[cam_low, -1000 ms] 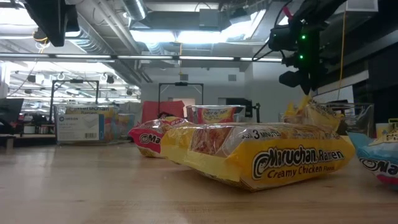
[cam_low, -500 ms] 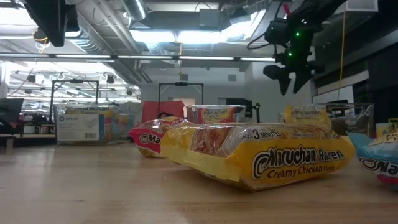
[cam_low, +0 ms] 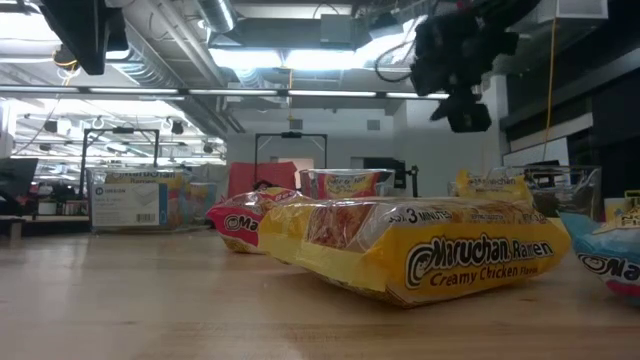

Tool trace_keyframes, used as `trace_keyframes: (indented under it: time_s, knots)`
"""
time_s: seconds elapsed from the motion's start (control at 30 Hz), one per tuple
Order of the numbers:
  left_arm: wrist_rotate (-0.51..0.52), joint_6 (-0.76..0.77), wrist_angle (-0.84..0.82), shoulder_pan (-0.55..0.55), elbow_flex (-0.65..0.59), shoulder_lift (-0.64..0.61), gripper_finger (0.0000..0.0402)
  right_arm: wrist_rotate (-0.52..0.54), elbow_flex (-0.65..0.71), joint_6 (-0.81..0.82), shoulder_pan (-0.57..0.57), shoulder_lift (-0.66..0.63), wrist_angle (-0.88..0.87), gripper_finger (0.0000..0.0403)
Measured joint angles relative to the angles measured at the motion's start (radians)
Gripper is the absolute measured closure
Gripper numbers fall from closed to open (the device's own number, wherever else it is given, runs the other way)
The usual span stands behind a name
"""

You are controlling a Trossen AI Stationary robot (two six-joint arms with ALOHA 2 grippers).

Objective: Sort Maruchan noodles
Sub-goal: Put the yellow noodle pack in the right transparent basket

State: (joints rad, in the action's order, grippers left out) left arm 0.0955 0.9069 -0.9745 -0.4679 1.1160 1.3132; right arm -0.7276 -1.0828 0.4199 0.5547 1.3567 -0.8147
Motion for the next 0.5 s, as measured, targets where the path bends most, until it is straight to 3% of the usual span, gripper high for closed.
trace_keyframes:
  time_s: [0.1, 0.27, 0.5]
  knots:
    - [0.0, 0.0, 0.0, 0.0, 0.0, 0.0, 0.0297, 0.107, 0.002, 0.085, -0.163, 0.0, -0.034, 0.0216]
    - [0.0, 0.0, 0.0, 0.0, 0.0, 0.0, 0.0297, 0.279, 0.062, 0.287, -0.449, 0.001, 0.087, 0.0217]
    - [0.006, 0.009, 0.0, 0.0, 0.0, 0.0, 0.0297, 0.479, 0.185, 0.575, -0.758, 0.001, 0.416, 0.0217]
